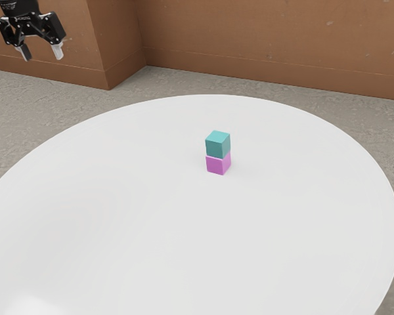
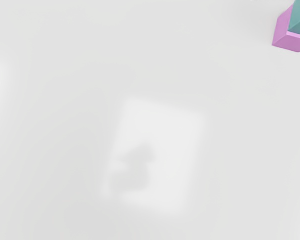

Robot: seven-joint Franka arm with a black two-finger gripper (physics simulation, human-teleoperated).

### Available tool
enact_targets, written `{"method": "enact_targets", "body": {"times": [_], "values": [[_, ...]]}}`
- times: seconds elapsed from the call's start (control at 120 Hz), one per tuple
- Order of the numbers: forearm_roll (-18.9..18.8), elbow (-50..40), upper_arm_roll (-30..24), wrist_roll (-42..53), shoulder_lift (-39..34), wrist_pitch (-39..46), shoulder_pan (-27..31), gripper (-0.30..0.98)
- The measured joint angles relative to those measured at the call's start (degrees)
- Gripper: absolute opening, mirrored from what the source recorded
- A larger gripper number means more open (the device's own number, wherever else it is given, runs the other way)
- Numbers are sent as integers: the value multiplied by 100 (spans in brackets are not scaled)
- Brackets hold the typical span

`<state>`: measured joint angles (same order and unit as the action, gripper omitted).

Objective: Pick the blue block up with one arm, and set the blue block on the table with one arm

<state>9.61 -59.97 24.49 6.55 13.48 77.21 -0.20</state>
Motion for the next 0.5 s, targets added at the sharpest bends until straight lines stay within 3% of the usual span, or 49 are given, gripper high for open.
{"method": "enact_targets", "body": {"times": [0.25,0.35,0.433,0.467,0.5], "values": [[-12,101,-29,9,-245,-15,-55,67],[-810,315,-202,12,-942,-47,-1144,67],[-1585,234,-197,-19,-788,-72,-2099,66],[-1670,112,-174,-22,-645,-69,-2130,66],[-1575,44,-162,11,-398,-23,-1811,66]]}}
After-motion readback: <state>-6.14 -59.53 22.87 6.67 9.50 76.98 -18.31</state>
